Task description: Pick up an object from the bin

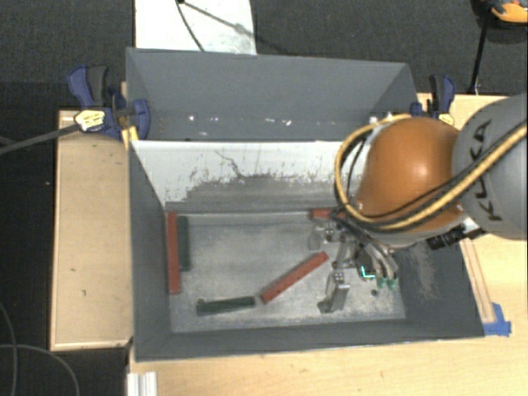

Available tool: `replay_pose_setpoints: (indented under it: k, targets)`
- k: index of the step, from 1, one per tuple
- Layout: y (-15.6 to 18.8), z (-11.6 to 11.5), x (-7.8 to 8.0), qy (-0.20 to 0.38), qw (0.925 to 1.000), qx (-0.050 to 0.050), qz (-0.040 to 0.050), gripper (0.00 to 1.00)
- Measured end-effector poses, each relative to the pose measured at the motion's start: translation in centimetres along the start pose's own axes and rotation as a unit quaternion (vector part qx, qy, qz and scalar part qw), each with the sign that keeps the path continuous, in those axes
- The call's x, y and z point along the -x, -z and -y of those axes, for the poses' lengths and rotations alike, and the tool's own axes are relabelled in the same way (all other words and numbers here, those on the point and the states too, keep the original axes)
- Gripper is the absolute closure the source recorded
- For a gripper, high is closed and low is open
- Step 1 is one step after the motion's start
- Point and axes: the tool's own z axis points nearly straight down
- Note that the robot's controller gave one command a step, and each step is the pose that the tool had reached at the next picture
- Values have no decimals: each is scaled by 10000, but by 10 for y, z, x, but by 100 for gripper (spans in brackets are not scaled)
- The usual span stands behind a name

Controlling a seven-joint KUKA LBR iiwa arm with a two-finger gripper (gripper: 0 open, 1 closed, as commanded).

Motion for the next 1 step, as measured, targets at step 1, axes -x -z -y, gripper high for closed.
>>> replay_pose_setpoints:
  k: [1]
  targets:
    - [4, 0, 2, -11, 10000, 2, 41, 0]
